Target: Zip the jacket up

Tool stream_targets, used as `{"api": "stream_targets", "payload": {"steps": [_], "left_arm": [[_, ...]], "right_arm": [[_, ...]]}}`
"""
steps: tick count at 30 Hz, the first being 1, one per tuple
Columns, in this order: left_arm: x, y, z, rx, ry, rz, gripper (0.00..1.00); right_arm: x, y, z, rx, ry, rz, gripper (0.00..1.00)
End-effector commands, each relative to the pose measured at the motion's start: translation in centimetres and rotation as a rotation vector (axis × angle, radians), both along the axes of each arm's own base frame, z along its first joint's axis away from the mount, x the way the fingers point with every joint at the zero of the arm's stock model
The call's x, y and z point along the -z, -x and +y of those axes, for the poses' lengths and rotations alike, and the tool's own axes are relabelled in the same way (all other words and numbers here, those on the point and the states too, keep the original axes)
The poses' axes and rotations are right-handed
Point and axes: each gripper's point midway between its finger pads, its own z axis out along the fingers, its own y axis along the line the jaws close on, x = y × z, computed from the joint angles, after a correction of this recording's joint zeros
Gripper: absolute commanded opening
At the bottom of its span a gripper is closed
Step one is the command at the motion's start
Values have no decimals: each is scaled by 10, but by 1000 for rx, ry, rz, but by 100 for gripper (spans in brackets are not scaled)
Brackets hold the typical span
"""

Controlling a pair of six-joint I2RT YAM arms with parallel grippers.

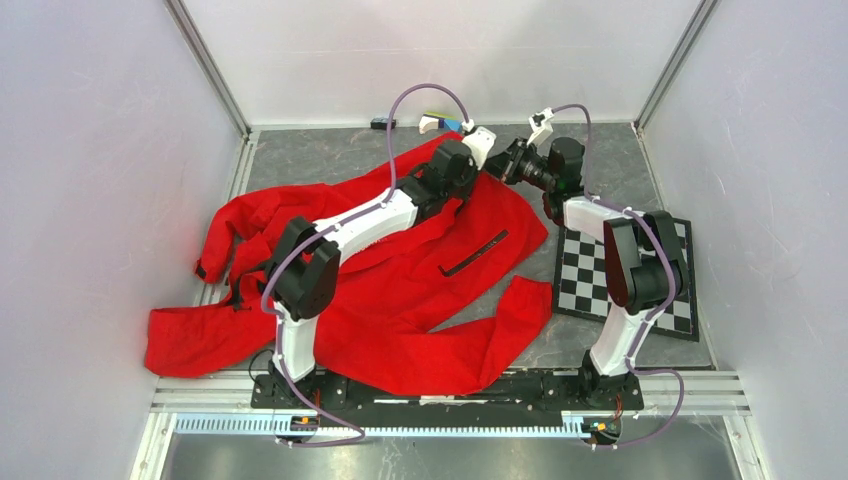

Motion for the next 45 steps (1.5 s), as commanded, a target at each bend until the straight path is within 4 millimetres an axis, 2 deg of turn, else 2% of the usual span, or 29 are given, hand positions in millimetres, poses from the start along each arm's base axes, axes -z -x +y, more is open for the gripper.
{"api": "stream_targets", "payload": {"steps": [1, 6, 9, 13, 18, 20, 22, 25, 29, 32, 33, 38, 41, 45], "left_arm": [[13, 24, -12, -13, 41, 68, 2], [31, 39, -2, -22, 42, 124, 2], [42, 51, 1, -8, 58, 172, 2], [40, 61, -4, 18, 101, 209, 2], [40, 64, 1, 2, 102, 220, 2], [30, 62, 0, 7, 107, 216, 2], [12, 60, -6, 19, 146, 222, 2], [-12, 61, -14, 40, 281, 297, 2], [-30, 56, -11, 46, 568, 522, 2], [-36, 56, -7, 80, 639, 580, 2], [-39, 57, -5, 86, 646, 587, 5], [-52, 55, 7, 103, 740, 636, 34], [-68, 51, 12, 142, 864, 667, 44], [-85, 50, 13, 180, 1003, 706, 52]], "right_arm": [[-72, -15, -24, 167, -121, -214, 0], [-98, -4, -52, 207, -226, -299, 0], [-95, 1, -53, 193, -219, -293, 0], [-90, 10, -53, 185, -248, -302, 0], [-95, 10, -49, 168, -262, -327, 0], [-93, 11, -43, 153, -242, -335, 1], [-89, 14, -40, 150, -227, -344, 0], [-85, 16, -35, 130, -216, -362, 0], [-96, 30, -28, 79, -237, -468, 0], [-104, 38, -13, -12, -261, -520, 0], [-103, 39, -9, -27, -254, -531, 0], [-96, 40, 0, -61, -214, -538, 0], [-92, 38, 0, -62, -198, -521, 0], [-86, 35, -1, -50, -178, -490, 0]]}}
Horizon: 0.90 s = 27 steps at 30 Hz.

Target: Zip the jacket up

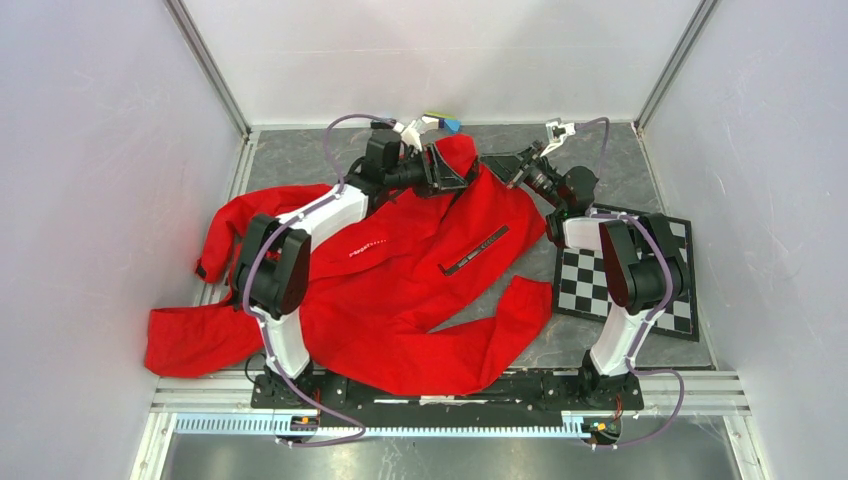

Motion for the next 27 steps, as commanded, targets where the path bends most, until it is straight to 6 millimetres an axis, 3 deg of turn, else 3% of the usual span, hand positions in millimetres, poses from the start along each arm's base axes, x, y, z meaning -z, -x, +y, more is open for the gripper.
{"api": "stream_targets", "payload": {"steps": [1, 5, 10, 20, 27], "left_arm": [[-70, 7, -6, 41, 270, -7, 53], [-77, 5, -11, 10, 430, 82, 59], [-70, -4, -8, -96, 571, 196, 61], [-51, -12, -12, -189, 557, 256, 65], [-38, -29, -17, -233, 541, 241, 66]], "right_arm": [[-27, -2, -1, 17, 18, -114, 0], [-28, -2, -2, 24, 24, -110, 0], [-32, -2, -3, 27, 21, -115, 0], [-33, -1, -3, 30, 9, -113, 0], [-38, 1, -2, 25, 1, -122, 0]]}}
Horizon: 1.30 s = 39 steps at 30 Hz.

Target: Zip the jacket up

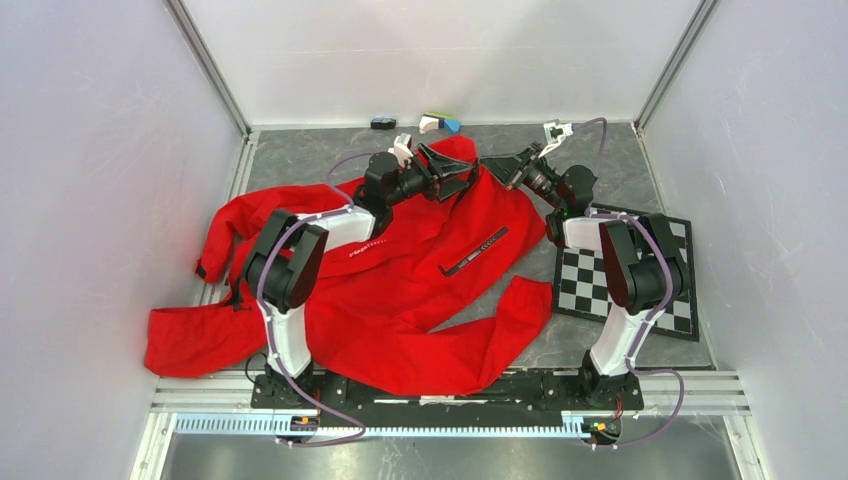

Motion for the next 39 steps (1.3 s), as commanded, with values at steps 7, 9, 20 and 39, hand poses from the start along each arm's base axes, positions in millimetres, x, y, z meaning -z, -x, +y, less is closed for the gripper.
{"api": "stream_targets", "payload": {"steps": [7, 9, 20, 39], "left_arm": [[-25, -25, -10, -48, 74, -78, 64], [-34, -26, -12, -42, 102, -101, 63], [-54, -13, -10, -8, 144, -163, 65], [-51, 3, 0, -14, 167, -182, 40]], "right_arm": [[-49, 5, -1, 4, -30, -146, 0], [-48, 4, -1, 2, -33, -143, 0], [-47, 3, 1, -9, -44, -140, 0], [-46, 4, 2, -11, -40, -139, 0]]}}
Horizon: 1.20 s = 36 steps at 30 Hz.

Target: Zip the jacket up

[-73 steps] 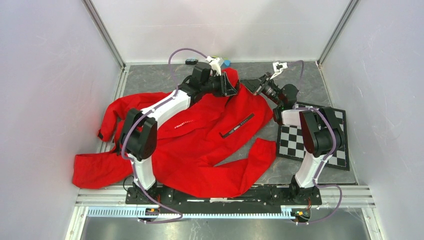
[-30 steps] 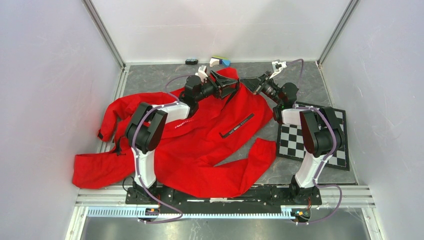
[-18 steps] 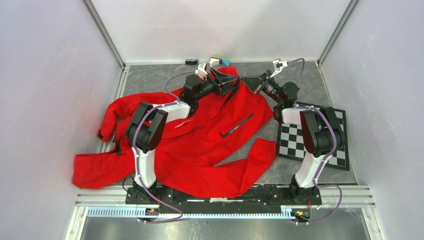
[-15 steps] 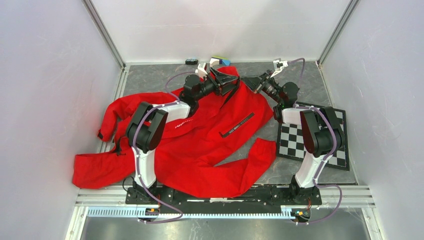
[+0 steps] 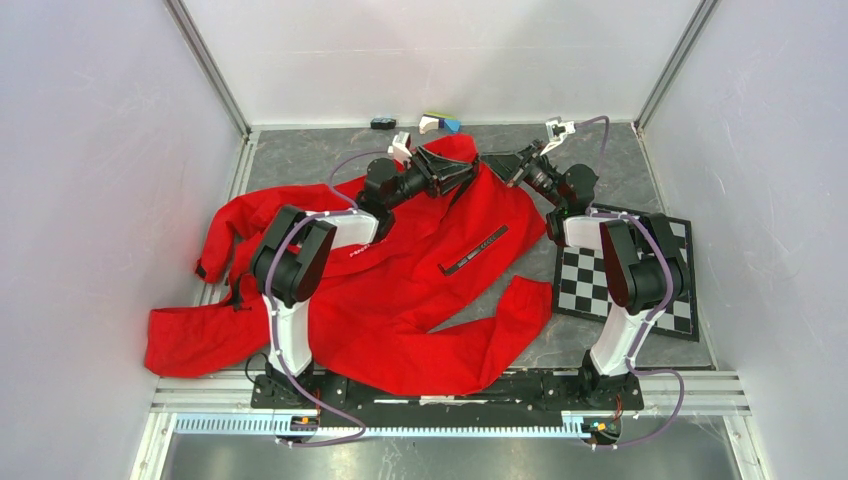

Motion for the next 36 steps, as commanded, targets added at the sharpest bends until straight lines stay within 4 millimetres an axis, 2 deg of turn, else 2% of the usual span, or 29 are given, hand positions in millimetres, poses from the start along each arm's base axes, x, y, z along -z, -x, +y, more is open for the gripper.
{"api": "stream_targets", "payload": {"steps": [1, 10, 18, 22, 23, 24, 27, 30, 33, 36], "left_arm": [[-45, 11, 4, 6, 86, -94, 38], [-49, 12, 0, 12, 89, -109, 29], [-48, 12, -4, 25, 81, -109, 29], [-48, 10, -5, 18, 64, -118, 17], [-45, 8, -5, 15, 47, -119, 10], [-41, 6, -6, 9, 24, -119, 3], [-23, 2, -6, -17, -83, -98, 2], [7, 11, -7, -28, -235, -35, 2], [44, 30, -5, -26, -376, -1, 2], [76, 36, 1, -23, -420, 37, 2]], "right_arm": [[-37, 4, 1, -3, -21, -125, 0], [-37, 5, 3, -8, -21, -124, 0], [-38, 6, 4, -12, -23, -126, 0], [-37, 5, 4, -4, -17, -121, 0], [-38, 4, 4, -1, -19, -123, 0], [-38, 2, 3, 9, -16, -115, 0], [-39, -4, 3, 47, -5, -106, 0], [-45, -13, -6, 136, -34, -87, 0], [-61, -18, -22, 223, -117, -87, 0], [-82, -15, -42, 275, -255, -104, 0]]}}
